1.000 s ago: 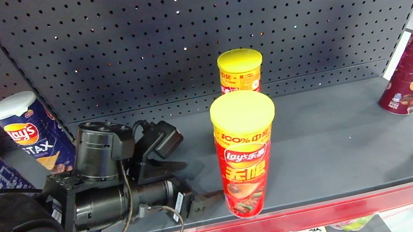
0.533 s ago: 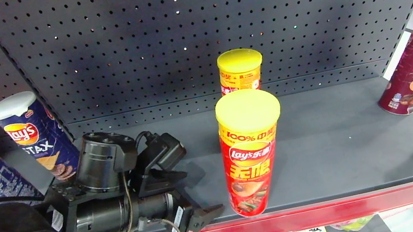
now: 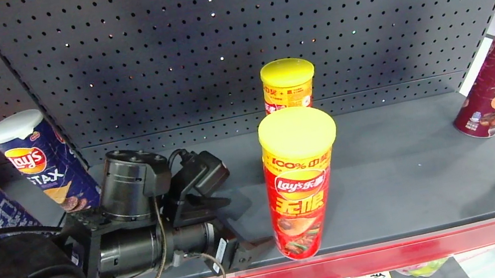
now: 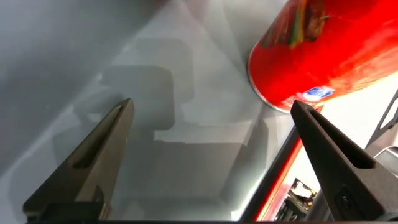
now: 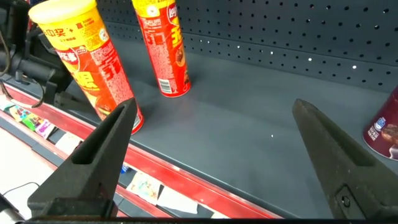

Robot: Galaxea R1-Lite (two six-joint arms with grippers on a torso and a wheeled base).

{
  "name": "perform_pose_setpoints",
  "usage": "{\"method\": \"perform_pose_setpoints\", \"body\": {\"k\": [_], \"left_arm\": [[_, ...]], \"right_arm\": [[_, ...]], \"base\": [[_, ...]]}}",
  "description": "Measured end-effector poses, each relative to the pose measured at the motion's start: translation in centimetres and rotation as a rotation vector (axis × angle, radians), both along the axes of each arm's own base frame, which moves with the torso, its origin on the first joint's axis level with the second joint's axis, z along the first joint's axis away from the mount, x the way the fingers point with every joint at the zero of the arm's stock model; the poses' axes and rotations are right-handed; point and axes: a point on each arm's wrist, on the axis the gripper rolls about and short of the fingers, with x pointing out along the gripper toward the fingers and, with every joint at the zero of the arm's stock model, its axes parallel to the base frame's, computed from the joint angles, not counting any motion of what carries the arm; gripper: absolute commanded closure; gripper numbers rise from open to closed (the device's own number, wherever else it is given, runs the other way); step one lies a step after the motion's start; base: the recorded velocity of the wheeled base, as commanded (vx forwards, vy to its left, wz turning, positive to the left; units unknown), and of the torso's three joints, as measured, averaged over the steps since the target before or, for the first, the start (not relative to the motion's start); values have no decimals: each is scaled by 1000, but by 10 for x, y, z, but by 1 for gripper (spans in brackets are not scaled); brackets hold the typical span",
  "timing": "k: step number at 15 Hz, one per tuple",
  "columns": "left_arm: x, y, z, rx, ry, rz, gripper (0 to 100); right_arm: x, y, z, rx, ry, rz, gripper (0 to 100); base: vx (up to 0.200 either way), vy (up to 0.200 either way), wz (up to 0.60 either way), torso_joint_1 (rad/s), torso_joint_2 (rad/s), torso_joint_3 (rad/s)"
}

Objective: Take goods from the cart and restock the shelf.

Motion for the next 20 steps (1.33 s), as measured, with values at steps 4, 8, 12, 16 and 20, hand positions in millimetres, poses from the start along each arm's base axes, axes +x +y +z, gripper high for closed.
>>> {"method": "perform_pose_setpoints", "body": {"k": [4, 8, 12, 16, 20], "left_arm": [[4, -5, -1, -2, 0, -6, 0], [9, -11, -2, -3, -1, -13, 0], [7, -11, -4, 3, 6, -17, 0], [7, -11, -3, 1, 5, -18, 0], [6, -13, -3, -1, 4, -21, 0]], "right_arm": [[0, 0, 0, -1, 3, -8, 0], [1, 0, 0, -1, 3, -7, 0], [1, 0, -1, -1, 6, -8, 0], [1, 0, -3, -3, 11, -8, 0], [1, 0, -3, -3, 12, -8, 0]], "base": [[0, 0, 0, 0, 0, 0], [0, 0, 0, 0, 0, 0], [0, 0, 0, 0, 0, 0], [0, 0, 0, 0, 0, 0], [0, 0, 0, 0, 0, 0]]}}
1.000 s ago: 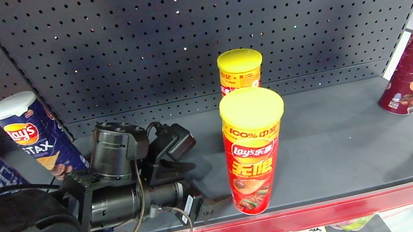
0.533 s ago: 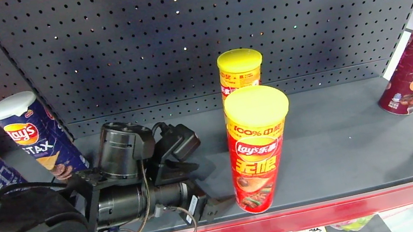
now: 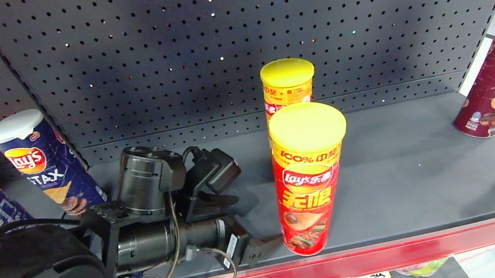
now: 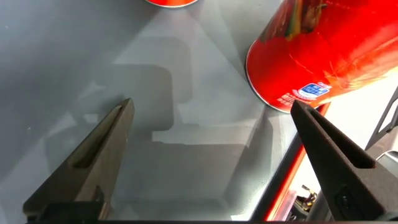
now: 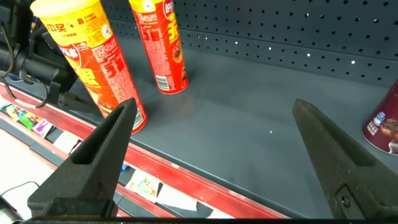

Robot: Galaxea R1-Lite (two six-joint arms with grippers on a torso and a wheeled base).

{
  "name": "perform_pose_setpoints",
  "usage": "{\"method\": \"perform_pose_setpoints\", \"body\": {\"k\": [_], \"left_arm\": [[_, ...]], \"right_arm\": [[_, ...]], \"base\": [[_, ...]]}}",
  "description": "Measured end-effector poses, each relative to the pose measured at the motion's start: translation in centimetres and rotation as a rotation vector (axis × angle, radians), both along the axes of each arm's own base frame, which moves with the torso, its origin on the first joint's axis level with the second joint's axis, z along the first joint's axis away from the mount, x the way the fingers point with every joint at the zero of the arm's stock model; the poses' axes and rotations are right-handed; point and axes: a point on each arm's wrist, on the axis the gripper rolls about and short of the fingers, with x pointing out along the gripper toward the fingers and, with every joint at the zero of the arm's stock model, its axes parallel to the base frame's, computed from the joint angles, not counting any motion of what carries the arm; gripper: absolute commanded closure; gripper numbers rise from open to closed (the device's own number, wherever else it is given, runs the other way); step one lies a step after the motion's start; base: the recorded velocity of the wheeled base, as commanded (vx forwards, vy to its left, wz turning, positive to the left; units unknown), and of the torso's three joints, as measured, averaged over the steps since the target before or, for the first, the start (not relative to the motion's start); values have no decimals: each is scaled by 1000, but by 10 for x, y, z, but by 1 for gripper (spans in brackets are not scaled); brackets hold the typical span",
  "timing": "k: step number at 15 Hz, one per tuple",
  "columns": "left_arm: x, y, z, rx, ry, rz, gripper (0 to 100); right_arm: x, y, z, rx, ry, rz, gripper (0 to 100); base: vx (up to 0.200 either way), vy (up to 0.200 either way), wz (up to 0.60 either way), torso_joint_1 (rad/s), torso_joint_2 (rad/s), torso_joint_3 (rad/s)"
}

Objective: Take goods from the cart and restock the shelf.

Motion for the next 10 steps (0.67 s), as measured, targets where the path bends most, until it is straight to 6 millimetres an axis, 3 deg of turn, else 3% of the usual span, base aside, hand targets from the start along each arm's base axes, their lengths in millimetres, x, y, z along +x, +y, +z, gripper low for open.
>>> {"method": "perform_pose_setpoints", "body": {"k": [4, 7, 10], "left_arm": [[-6, 4, 0, 1, 5, 4, 0], [-26, 33, 11, -12, -15, 48, 0], [-62, 71, 36, -67, -77, 120, 0]], "right_arm": [[0, 0, -3, -2, 7, -1, 0], [-4, -1, -19, -12, 45, 0, 0], [-16, -4, -39, -15, 57, 0, 0]], "base": [[0, 0, 0, 0, 0, 0], [0, 0, 0, 0, 0, 0], [0, 0, 0, 0, 0, 0]]}}
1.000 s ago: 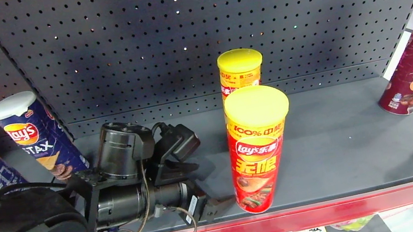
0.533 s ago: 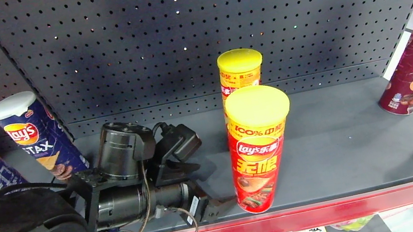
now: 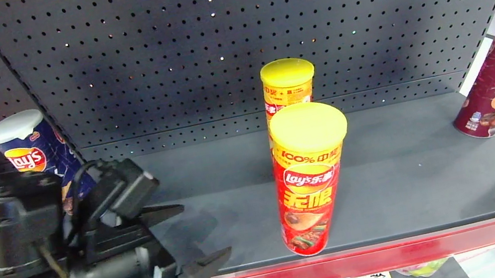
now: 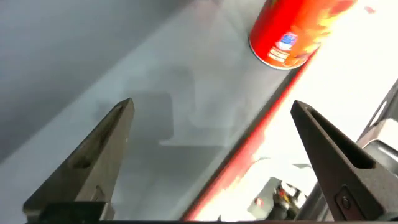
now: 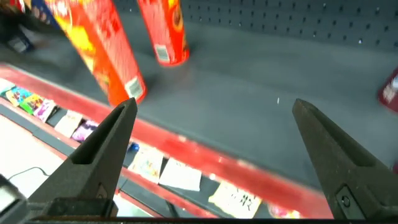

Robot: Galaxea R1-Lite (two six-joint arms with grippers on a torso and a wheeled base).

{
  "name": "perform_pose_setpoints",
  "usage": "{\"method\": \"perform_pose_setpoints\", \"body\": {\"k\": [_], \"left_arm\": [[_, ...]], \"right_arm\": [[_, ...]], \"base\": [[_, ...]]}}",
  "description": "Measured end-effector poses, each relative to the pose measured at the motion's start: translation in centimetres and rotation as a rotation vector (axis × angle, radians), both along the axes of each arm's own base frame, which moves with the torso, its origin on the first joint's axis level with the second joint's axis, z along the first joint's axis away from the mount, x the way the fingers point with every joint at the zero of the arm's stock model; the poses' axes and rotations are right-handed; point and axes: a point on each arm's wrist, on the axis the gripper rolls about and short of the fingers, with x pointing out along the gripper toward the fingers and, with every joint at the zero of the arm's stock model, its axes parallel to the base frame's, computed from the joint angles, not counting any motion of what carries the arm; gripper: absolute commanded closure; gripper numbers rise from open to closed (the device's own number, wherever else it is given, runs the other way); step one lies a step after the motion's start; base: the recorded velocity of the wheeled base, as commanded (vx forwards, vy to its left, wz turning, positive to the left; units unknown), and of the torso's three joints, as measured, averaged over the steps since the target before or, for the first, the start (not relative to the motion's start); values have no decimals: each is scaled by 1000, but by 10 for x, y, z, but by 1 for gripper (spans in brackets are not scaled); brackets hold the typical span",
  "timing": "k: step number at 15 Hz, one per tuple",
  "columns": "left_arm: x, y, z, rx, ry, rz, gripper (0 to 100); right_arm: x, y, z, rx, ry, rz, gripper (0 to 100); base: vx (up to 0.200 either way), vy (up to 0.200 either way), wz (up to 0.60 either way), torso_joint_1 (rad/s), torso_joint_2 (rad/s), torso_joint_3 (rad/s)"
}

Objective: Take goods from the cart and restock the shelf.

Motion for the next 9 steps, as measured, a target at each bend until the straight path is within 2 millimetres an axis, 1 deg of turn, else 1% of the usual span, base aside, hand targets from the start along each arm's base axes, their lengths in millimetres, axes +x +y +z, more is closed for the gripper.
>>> {"method": "perform_pose_setpoints", "body": {"k": [2, 4, 5, 7, 8, 9], "left_arm": [[-33, 26, 13, -16, -23, 51, 0], [-72, 54, 18, -12, -17, 110, 0], [-94, 69, 18, -12, -7, 165, 0], [-136, 101, 8, 12, 25, 321, 0], [-153, 112, 1, 26, 43, 398, 0], [-170, 123, -4, 26, 50, 514, 0]], "right_arm": [[-10, -3, -13, -5, 14, -24, 0], [-19, -7, -21, -21, 58, -104, 0], [-24, -10, -22, -30, 71, -175, 0], [-34, -15, -23, -48, 93, -343, 0], [-37, -16, -22, -52, 99, -406, 0], [-40, -17, -21, -52, 93, -464, 0]], "base": [[0, 0, 0, 0, 0, 0], [0, 0, 0, 0, 0, 0], [0, 0, 0, 0, 0, 0], [0, 0, 0, 0, 0, 0], [0, 0, 0, 0, 0, 0], [0, 0, 0, 0, 0, 0]]}}
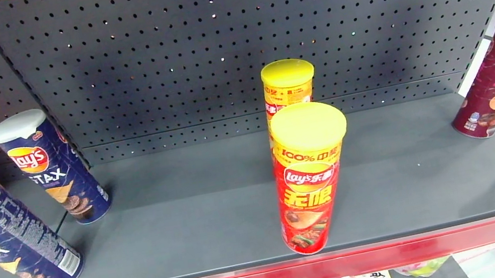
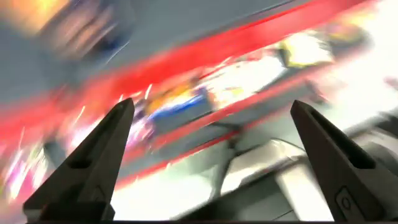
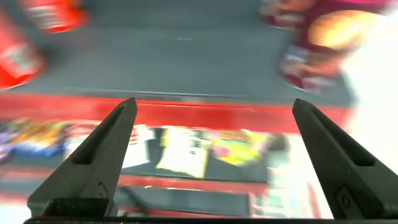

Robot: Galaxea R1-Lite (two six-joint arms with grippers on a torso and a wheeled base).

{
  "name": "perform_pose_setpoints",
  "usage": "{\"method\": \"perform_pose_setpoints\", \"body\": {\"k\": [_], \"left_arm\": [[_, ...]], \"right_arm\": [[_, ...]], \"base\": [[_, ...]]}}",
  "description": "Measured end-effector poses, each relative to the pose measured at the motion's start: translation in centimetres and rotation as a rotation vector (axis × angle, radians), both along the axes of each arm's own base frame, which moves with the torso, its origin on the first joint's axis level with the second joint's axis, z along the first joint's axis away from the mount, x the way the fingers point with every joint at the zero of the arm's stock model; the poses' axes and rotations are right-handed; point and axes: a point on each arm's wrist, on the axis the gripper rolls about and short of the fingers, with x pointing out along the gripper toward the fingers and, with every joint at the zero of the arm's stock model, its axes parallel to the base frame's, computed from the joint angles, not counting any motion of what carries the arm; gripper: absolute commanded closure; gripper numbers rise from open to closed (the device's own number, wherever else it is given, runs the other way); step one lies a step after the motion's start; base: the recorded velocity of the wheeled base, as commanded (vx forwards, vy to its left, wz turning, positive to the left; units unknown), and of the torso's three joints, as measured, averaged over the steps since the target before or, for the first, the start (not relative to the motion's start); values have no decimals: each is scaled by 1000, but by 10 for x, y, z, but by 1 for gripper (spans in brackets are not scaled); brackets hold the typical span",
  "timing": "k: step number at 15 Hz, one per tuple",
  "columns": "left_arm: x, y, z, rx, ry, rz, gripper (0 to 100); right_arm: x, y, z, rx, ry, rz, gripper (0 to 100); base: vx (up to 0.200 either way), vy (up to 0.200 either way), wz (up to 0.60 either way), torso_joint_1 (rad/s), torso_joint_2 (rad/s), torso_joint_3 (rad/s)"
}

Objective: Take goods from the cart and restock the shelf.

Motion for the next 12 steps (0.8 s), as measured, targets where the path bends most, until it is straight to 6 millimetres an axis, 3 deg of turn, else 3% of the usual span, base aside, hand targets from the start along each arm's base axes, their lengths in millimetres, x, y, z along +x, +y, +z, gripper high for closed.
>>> {"method": "perform_pose_setpoints", "body": {"k": [3, 6, 9, 12], "left_arm": [[-35, 4, -15, -25, -1, 372, 0], [-58, -6, -31, -79, -137, 477, 0], [-41, -7, -40, -127, -423, 440, 0], [-20, -5, -76, -76, -517, 397, 0]], "right_arm": [[-10, -1, -16, -11, 12, -106, 0], [-24, 0, -49, -31, 32, -122, 0], [-32, 4, -67, -22, -38, 98, 0], [-34, 2, -71, -19, -103, 34, 0]], "base": [[0, 0, 0, 0, 0, 0], [0, 0, 0, 0, 0, 0], [0, 0, 0, 0, 0, 0], [0, 0, 0, 0, 0, 0]]}}
